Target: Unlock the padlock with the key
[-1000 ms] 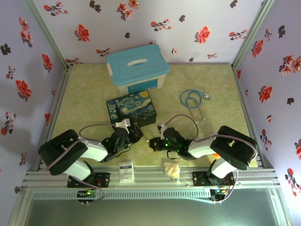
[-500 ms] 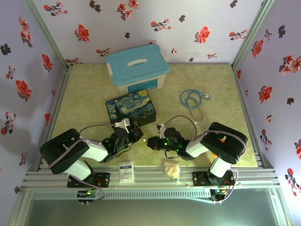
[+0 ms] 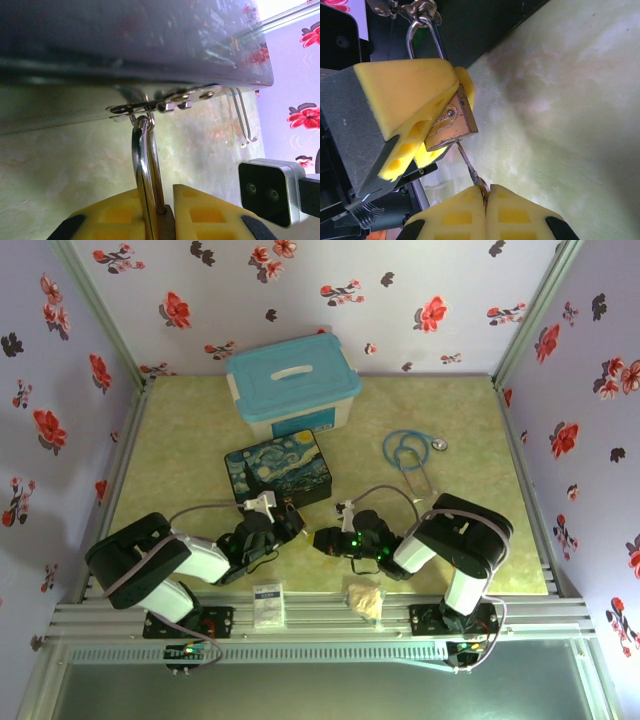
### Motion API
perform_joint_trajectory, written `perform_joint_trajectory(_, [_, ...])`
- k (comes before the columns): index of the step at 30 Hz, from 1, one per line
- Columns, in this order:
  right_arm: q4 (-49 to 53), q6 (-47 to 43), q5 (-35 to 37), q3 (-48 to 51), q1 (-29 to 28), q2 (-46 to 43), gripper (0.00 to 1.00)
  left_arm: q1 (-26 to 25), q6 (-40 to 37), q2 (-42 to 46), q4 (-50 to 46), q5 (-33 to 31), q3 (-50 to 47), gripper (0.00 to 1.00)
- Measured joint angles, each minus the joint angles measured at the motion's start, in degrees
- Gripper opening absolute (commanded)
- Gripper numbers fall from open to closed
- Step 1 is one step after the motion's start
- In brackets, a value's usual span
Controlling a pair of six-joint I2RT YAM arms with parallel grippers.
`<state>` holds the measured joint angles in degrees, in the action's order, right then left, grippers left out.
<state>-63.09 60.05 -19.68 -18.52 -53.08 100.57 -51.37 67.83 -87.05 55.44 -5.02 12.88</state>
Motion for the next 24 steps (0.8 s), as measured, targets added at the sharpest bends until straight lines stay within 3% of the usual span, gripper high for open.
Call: perform_joint_trajectory(24, [-8.0, 0.7, -0.8, 1.4, 1.1, 3.4, 0.0, 0.0, 0.0, 0.0, -0.7, 0.1, 0.5, 0.09])
